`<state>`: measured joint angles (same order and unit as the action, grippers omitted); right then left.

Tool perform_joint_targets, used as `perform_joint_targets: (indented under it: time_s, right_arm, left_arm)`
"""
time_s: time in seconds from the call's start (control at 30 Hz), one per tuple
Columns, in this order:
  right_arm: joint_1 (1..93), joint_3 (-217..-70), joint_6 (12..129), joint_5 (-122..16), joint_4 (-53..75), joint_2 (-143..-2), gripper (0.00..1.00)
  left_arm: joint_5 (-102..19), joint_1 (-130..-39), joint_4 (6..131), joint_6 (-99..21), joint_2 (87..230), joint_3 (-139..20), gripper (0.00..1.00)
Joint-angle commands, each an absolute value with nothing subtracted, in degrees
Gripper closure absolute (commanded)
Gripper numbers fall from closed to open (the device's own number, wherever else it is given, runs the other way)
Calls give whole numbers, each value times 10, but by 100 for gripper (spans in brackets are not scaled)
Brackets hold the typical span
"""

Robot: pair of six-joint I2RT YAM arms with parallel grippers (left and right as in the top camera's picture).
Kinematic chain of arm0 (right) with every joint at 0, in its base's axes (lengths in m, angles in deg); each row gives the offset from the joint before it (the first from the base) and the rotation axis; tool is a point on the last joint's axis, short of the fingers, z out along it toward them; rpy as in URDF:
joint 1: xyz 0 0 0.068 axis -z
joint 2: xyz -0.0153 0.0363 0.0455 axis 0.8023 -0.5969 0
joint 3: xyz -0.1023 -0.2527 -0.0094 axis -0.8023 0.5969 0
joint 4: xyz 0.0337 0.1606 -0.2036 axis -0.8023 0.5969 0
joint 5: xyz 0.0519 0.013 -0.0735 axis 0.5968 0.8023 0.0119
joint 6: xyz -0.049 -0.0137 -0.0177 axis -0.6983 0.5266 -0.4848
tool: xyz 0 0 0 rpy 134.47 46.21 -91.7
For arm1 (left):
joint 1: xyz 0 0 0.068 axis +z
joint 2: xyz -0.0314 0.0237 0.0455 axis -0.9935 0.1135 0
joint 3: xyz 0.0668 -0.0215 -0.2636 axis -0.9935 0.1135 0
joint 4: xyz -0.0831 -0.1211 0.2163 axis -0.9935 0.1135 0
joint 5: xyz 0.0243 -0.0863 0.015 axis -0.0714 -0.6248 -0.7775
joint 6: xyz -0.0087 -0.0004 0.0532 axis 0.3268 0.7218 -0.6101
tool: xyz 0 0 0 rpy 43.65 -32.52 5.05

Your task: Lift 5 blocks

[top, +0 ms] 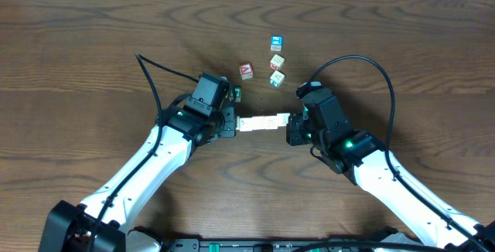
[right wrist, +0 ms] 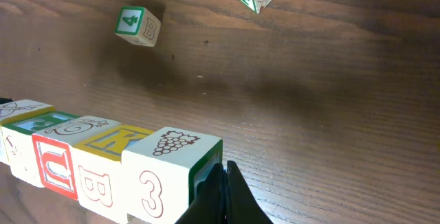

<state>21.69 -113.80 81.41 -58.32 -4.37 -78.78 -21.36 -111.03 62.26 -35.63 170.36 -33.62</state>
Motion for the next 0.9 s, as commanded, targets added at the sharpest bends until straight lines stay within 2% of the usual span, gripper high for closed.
perform_joint_targets:
  time_s: [0.0,0.87]
  right_arm:
    - [186,-1175,820,-382,-67,-772,99]
    - [186,-1175,820,-383,-65,-772,99]
  left_arm:
    - [-357,-1140,594,-345,1692,-361,93]
    - [-357,-1140,594,-345,1692,-369,93]
